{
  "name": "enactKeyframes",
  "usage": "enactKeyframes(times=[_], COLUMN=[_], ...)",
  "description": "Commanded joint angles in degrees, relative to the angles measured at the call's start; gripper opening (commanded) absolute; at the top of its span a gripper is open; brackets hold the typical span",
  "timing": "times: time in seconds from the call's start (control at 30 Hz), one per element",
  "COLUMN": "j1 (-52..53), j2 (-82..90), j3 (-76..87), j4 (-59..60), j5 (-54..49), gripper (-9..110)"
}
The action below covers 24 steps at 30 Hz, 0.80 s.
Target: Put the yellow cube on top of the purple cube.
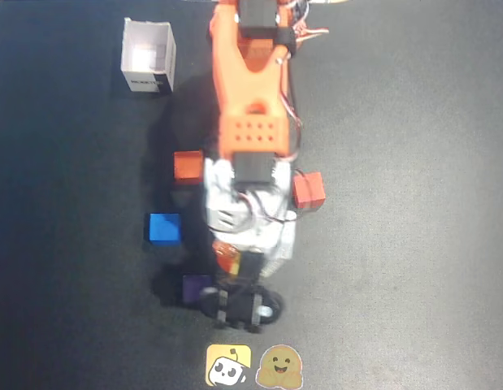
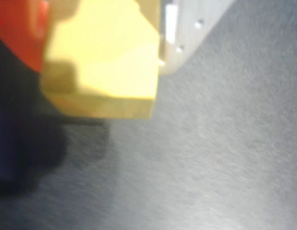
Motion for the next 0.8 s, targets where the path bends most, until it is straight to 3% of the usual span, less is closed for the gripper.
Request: enactKeyframes(times=[0.0,0.63,0.77], j1=[2.9,11.8,12.0], j2=[4.4,5.7,6.6], j3=[-3.0,-1.2,-1.7], j4=[2.4,9.3,6.7], j5=[-0.4,-1.6,-7.3], gripper=[6,6,6])
